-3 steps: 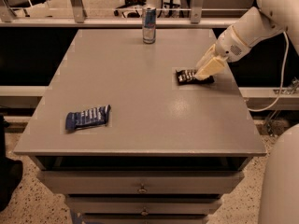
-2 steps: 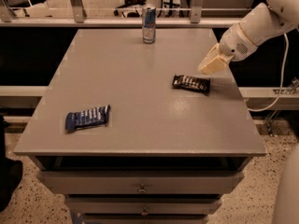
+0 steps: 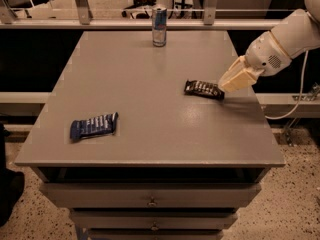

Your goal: Move rxbar chocolate near rxbar blueberry

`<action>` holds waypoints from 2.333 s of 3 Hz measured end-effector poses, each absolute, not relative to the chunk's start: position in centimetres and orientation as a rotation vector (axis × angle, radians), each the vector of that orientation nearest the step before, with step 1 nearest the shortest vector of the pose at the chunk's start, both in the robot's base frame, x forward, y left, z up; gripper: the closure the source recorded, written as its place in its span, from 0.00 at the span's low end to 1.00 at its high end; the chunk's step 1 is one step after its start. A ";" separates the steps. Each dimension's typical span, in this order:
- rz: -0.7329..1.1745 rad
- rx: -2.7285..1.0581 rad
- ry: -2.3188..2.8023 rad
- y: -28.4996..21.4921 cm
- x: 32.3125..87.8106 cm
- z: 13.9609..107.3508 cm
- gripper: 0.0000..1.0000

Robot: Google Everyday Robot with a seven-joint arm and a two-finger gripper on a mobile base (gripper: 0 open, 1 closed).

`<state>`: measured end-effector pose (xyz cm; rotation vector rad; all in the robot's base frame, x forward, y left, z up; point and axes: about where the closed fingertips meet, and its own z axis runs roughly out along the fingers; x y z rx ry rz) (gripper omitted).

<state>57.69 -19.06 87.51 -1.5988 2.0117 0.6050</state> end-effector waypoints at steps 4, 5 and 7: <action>0.679 -1.498 2.001 -17.0 60.6 84.5 0.00; 0.676 -1.480 2.032 -17.2 60.7 83.1 0.04; 0.671 -1.460 2.051 -17.5 61.1 82.7 0.50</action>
Offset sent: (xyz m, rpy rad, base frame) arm 0.0244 0.0031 0.0013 0.0906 -0.0484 -0.0525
